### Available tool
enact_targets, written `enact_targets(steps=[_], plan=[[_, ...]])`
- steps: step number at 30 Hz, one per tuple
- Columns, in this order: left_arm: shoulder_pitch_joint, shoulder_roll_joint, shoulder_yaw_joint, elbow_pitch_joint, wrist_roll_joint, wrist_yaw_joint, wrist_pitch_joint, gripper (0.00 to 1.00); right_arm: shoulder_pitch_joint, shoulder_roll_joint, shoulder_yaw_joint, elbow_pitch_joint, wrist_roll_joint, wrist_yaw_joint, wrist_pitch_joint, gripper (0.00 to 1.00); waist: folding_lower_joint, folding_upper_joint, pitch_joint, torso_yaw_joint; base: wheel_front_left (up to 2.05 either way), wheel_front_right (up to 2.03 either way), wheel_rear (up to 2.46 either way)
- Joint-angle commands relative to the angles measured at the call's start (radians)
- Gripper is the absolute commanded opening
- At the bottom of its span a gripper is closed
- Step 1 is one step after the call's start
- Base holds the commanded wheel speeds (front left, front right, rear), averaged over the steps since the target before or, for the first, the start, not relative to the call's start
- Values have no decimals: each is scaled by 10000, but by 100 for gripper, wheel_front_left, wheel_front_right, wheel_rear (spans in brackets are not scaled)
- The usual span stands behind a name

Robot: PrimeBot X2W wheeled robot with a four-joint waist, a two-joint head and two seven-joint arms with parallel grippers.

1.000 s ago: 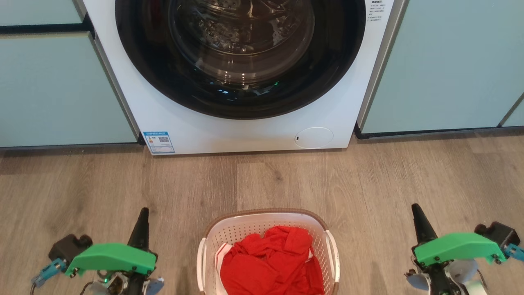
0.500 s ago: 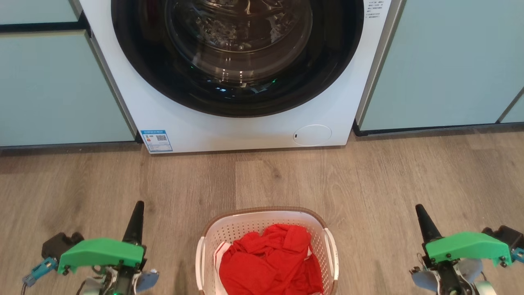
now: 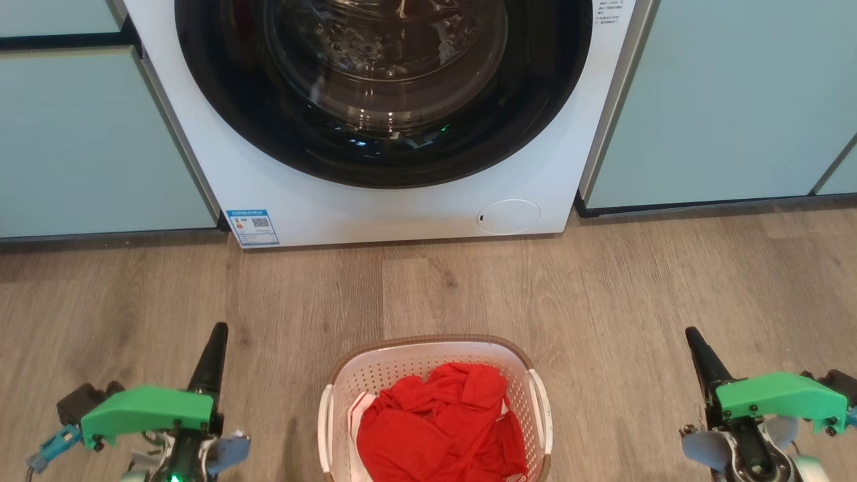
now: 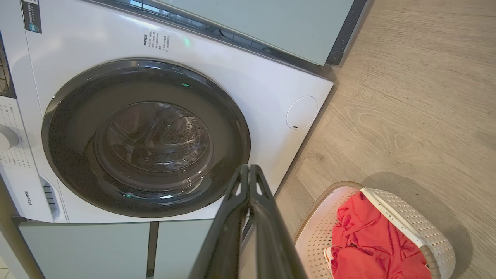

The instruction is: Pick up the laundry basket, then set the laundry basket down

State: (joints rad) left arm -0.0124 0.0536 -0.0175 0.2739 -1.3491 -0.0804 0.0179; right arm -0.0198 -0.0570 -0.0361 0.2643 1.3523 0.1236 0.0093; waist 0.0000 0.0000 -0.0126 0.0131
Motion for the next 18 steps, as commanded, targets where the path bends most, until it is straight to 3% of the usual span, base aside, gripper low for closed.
enact_targets(steps=[1, 18], plan=[[-661, 91, 413, -299, -274, -118, 96, 0, -606, -140, 65, -295, 292, 57, 82, 0, 0, 0, 8, -7, 0, 0, 0], [-853, 81, 923, -293, -1931, -378, 596, 0, -776, -130, -325, -238, 1982, 67, 586, 0, 0, 0, 109, -91, 0, 0, 0]])
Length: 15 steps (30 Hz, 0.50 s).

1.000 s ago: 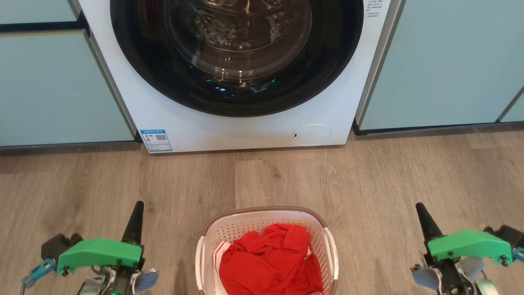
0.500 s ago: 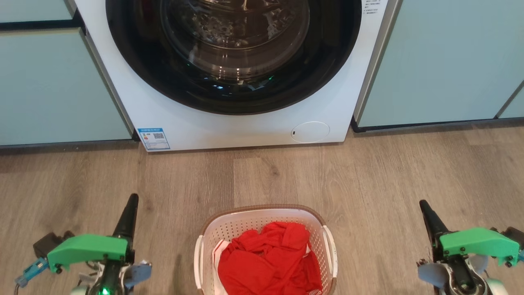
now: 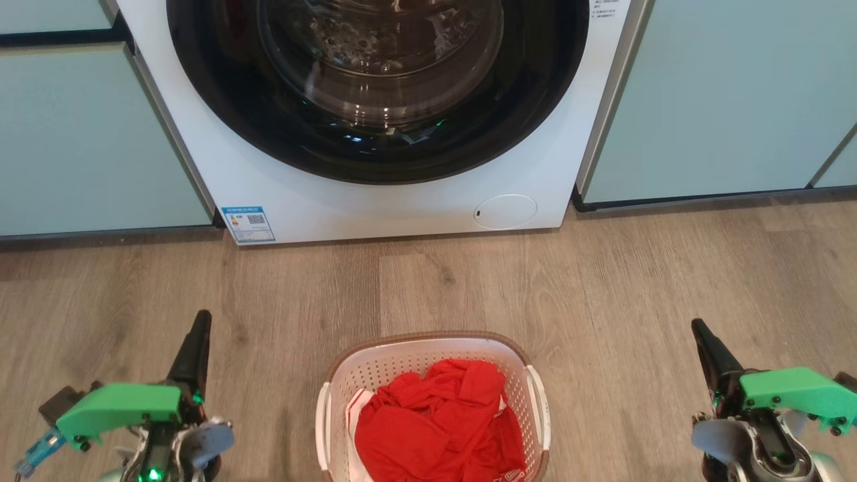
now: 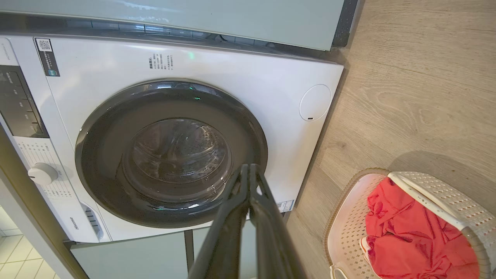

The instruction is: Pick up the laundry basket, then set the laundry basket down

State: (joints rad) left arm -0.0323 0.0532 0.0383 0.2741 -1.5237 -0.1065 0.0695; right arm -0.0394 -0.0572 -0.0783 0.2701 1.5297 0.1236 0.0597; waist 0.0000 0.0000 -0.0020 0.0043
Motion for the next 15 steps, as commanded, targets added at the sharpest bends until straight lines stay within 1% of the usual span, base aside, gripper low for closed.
enact_targets(steps=[1, 8, 15], plan=[[-665, 84, 395, -295, -282, -133, 110, 0, -590, -127, 74, -292, 307, 67, 111, 0, 0, 0, 10, -8, 0, 0, 0], [-744, 80, 606, -293, -964, -241, 317, 0, -661, -122, -89, -268, 1002, 71, 321, 0, 0, 0, 51, -43, 0, 0, 0], [-746, 71, 620, -292, -960, -242, 329, 0, -663, -108, -110, -267, 992, 71, 339, 0, 0, 0, 52, -43, 0, 0, 0]])
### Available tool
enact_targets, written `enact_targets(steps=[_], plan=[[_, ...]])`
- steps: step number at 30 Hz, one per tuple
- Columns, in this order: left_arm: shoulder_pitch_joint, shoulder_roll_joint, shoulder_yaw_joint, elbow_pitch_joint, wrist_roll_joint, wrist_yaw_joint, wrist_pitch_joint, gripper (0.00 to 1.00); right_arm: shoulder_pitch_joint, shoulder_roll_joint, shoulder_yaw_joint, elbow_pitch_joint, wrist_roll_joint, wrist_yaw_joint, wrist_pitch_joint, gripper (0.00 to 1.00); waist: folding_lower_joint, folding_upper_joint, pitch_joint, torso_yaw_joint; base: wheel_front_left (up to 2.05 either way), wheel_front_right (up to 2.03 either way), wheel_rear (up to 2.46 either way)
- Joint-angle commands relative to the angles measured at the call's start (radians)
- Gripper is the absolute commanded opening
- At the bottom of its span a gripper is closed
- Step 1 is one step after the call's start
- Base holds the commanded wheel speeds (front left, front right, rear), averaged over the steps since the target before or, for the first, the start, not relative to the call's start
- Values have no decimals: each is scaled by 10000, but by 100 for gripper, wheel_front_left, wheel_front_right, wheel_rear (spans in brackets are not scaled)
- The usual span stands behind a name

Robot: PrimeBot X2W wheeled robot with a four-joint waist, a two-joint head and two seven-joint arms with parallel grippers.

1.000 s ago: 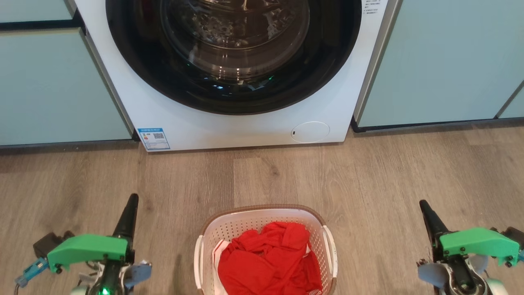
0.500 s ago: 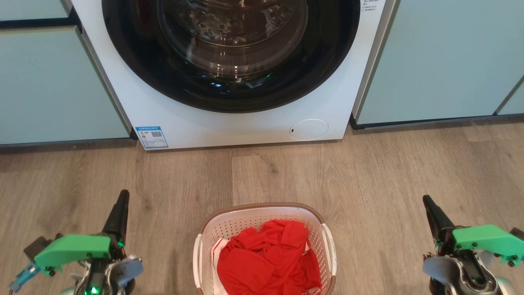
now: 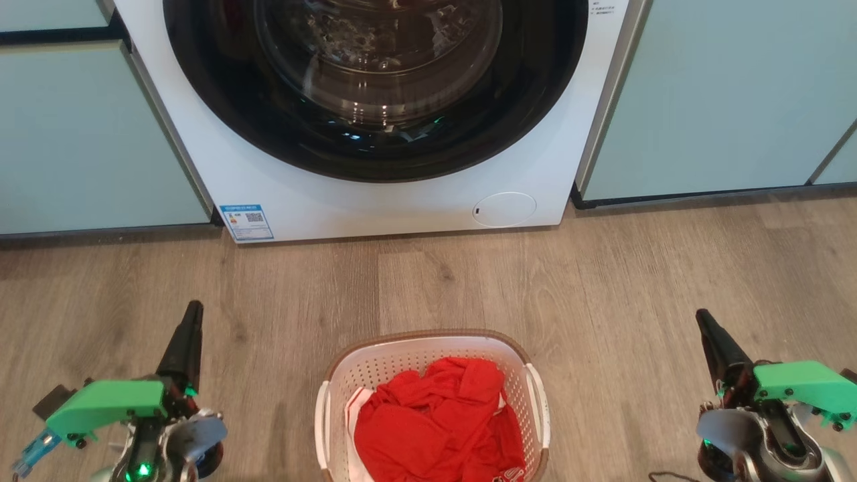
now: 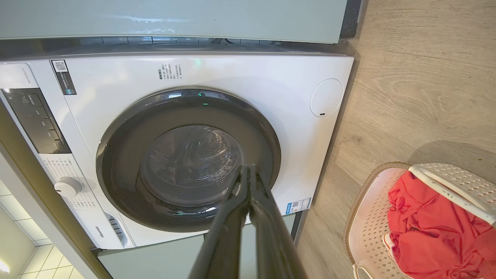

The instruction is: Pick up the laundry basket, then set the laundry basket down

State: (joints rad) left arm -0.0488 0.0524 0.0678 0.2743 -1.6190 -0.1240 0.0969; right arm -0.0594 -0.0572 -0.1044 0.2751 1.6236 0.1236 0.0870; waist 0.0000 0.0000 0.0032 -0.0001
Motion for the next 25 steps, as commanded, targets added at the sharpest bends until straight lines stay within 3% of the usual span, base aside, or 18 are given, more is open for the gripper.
enact_targets(steps=[1, 25], plan=[[-580, 77, 327, -294, -6, -67, 56, 0, -463, -105, 147, -316, 50, 71, 69, 0, 0, 0, -1, 1, 0, 0, 0], [-584, 49, 368, -293, 29, -67, 89, 0, -469, -58, 80, -312, -6, 71, 123, 0, 0, 0, -1, 1, 0, 0, 0]])
